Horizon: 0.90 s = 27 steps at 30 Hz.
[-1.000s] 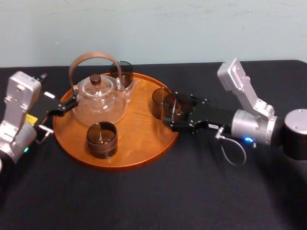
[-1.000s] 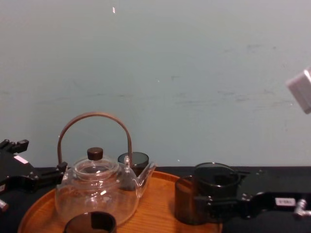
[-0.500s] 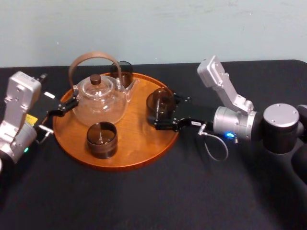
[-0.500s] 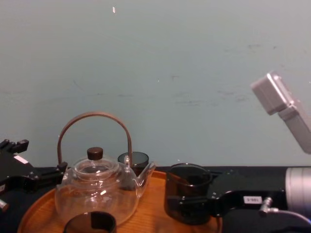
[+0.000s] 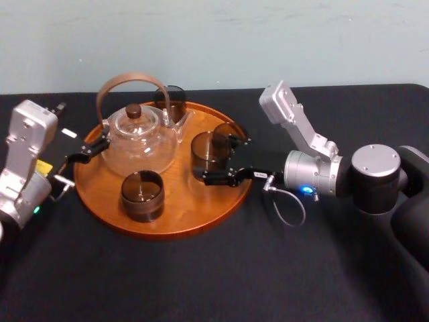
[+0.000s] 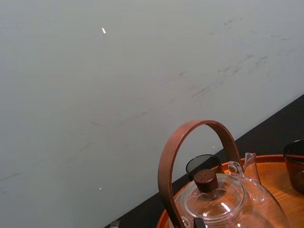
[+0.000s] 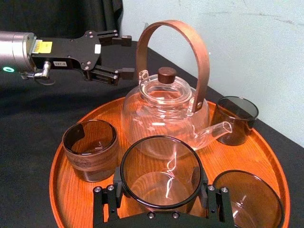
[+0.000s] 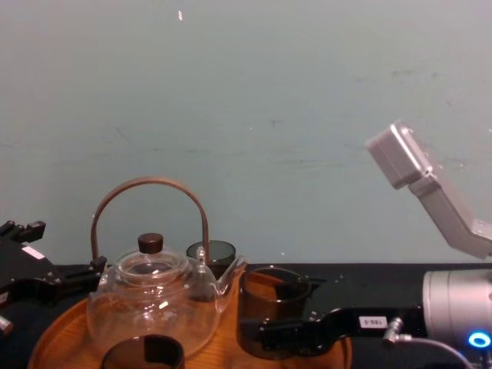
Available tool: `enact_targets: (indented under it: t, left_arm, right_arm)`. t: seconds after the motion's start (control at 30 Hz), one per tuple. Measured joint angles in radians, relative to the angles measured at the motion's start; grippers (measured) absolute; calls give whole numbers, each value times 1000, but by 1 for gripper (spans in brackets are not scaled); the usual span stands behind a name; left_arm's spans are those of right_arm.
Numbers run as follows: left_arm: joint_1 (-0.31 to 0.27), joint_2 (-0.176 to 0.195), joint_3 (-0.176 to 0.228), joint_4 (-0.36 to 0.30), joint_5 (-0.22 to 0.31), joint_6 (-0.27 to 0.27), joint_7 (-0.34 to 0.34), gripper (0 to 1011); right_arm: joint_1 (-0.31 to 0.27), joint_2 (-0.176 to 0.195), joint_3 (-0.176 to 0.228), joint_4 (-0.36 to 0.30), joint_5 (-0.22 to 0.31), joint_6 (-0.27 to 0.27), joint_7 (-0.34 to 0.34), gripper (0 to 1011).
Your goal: Pick up the glass from the table and place it on the tray.
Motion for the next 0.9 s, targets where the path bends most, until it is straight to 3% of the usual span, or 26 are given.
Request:
enact_targets:
  t: [0.9]
  left_arm:
    - [0,0,0,0,0,0,0,1010]
  right_arm:
    - [23,-49,-34,65,-22,-3,9,904]
